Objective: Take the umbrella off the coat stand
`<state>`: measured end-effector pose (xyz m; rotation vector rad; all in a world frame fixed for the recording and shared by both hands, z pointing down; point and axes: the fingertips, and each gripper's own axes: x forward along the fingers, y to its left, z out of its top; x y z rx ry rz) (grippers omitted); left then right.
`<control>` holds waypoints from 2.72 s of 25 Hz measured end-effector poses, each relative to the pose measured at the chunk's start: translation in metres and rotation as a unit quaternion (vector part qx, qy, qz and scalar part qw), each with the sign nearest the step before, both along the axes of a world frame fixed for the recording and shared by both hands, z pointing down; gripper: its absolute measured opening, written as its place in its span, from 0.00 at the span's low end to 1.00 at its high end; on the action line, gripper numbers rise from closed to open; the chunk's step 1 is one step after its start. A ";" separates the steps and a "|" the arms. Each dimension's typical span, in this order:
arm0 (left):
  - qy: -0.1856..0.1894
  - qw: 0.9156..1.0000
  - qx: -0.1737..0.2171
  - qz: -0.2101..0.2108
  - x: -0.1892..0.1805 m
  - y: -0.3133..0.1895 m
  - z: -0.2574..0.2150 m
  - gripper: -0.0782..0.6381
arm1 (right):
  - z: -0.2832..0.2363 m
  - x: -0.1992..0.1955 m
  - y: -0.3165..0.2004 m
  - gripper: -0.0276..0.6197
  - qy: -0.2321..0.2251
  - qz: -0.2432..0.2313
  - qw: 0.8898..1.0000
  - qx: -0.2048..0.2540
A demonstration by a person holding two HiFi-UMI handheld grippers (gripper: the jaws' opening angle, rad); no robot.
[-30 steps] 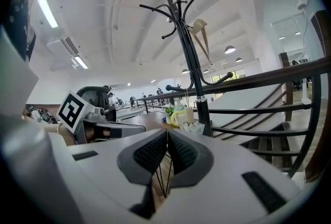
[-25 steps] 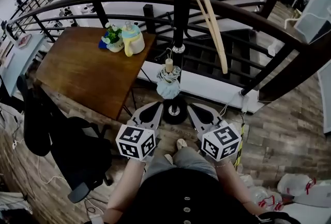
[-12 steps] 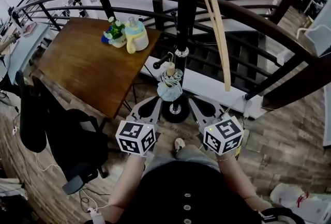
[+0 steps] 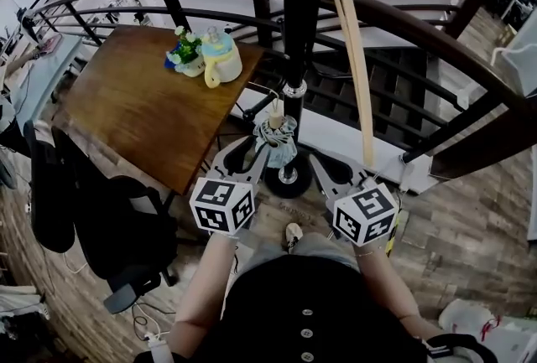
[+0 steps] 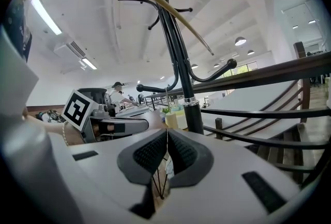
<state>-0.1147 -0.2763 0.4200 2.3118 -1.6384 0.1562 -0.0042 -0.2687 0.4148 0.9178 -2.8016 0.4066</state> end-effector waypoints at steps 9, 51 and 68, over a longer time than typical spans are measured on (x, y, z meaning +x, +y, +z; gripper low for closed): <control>-0.001 1.000 0.013 0.023 0.011 -0.031 0.010 0.42 | 0.004 0.017 -0.012 0.09 -0.017 0.028 0.999 -0.002; -0.039 0.990 0.042 0.131 0.028 -0.079 0.033 0.32 | 0.010 -0.019 0.045 0.09 0.020 0.093 0.995 0.019; -0.078 0.988 0.046 0.123 0.018 -0.054 0.026 0.31 | 0.010 -0.022 0.048 0.09 0.020 0.079 0.996 0.019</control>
